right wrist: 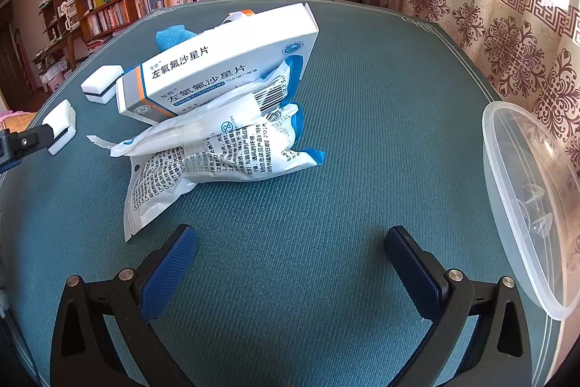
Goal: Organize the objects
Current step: 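Move the left tool to the white sponge and close on it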
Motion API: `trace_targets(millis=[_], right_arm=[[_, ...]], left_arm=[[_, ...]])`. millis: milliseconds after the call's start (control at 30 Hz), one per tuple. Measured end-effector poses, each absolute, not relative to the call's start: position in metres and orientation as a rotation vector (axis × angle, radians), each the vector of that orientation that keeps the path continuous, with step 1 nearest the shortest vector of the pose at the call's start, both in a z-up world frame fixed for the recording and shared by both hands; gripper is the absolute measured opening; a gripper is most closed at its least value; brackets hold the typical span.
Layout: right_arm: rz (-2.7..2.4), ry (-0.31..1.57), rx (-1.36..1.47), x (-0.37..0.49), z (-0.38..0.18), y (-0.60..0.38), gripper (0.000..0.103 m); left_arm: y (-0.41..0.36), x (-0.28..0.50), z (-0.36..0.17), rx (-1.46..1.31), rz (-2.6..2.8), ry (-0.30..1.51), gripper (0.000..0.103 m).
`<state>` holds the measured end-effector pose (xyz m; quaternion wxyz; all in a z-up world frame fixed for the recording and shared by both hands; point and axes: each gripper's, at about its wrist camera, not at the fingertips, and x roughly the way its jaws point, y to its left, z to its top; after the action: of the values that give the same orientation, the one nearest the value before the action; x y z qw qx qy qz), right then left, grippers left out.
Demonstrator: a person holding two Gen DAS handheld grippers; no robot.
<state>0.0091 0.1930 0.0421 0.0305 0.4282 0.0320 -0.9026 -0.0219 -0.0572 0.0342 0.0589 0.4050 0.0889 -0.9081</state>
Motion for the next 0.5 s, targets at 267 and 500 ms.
trace_targets(millis=[267, 500], right_arm=[[-2.782, 0.099, 1.319, 0.009, 0.042, 0.193, 0.103], [-2.782, 0.099, 1.319, 0.009, 0.042, 0.193, 0.103]], left_arm=[[-0.059, -0.041, 0.034, 1.192, -2.711, 0.277, 0.103], [-0.060, -0.056, 0.024, 1.229, -2.678, 0.272, 0.098]])
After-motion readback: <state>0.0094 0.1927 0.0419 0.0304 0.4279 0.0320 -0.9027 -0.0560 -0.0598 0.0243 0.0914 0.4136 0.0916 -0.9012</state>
